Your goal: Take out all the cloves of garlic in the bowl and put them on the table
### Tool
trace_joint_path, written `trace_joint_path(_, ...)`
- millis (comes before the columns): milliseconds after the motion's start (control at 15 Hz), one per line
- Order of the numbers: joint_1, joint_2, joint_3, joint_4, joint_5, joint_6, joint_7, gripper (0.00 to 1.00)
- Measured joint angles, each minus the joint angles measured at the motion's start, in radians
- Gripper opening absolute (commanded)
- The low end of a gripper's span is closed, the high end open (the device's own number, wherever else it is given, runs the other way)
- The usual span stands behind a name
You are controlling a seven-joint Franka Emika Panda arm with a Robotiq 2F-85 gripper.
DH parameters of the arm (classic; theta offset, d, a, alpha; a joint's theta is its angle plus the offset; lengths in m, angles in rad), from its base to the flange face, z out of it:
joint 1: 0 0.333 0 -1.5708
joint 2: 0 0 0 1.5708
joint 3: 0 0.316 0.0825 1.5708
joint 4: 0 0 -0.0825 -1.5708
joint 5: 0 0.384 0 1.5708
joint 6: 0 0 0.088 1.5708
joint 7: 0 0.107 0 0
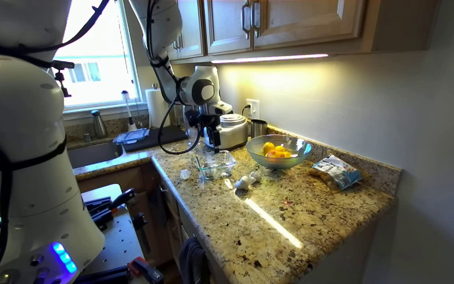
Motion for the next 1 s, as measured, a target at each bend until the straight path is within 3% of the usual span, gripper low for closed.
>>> trace_joint_path(200, -0.001, 0.038, 0.008, 0.021, 0.06, -0.032, 0.0, 0.83)
trace_joint_path(267, 0.0, 0.05, 0.011, 0.029, 0.078, -0.042, 0.0, 0.88)
trace_joint_path(667, 0.0, 0.09, 0.011, 0.064, 0.109, -0.115, 0.005, 0.92)
trace_joint_path(1000, 0.001, 0.113, 0.011, 0.082, 0.109, -0.149, 0.006, 0.89)
